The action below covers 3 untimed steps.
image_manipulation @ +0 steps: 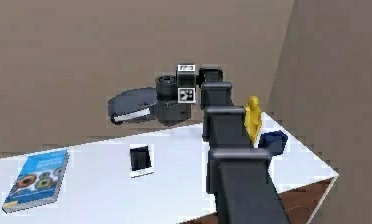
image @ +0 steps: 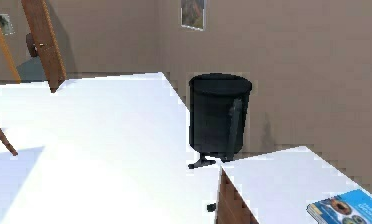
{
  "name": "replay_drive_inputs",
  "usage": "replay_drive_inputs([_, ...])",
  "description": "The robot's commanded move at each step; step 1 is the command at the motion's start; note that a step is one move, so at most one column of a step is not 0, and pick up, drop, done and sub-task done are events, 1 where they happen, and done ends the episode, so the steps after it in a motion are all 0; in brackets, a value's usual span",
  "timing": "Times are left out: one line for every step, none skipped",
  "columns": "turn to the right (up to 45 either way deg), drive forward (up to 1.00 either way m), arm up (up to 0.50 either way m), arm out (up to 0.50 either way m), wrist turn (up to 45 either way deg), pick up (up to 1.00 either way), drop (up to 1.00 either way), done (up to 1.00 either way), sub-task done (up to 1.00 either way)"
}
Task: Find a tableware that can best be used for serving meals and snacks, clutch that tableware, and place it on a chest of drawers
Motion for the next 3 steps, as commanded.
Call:
replay_drive_inputs([0.0,0.00,0.00,0.00,21.0,0.00,0.00,0.00,0.00])
replay_drive_inputs([0.0,0.00,-0.28,0.00,0.0,0.00,0.00,0.00,0.00])
replay_drive_inputs([0.0,0.00,0.00,0.00,0.0,0.00,1.00,0.00,0.00])
